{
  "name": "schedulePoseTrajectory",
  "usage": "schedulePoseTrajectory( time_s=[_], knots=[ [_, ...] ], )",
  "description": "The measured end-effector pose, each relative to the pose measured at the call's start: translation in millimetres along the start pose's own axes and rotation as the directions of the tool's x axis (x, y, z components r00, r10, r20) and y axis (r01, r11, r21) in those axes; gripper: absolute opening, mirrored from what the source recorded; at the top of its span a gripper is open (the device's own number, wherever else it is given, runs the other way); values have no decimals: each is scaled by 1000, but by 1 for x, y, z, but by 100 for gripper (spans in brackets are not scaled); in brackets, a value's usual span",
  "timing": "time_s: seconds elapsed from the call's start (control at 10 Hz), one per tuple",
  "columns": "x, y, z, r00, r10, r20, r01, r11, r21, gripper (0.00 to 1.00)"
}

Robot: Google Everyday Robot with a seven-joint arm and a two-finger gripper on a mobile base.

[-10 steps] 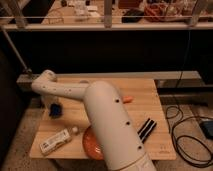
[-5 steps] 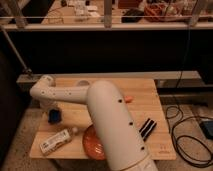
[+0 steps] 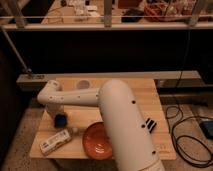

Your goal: Wipe the white sponge on the table

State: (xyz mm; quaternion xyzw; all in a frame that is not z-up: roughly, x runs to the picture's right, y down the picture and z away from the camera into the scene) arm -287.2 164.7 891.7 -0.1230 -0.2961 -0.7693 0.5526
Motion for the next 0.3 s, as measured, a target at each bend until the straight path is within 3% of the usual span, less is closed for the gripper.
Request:
schedulePoseTrajectory(
  time_s=[0.3],
  knots=[
    [-1, 0, -1, 1000, 0, 3, 0, 1000, 1, 0]
  ],
)
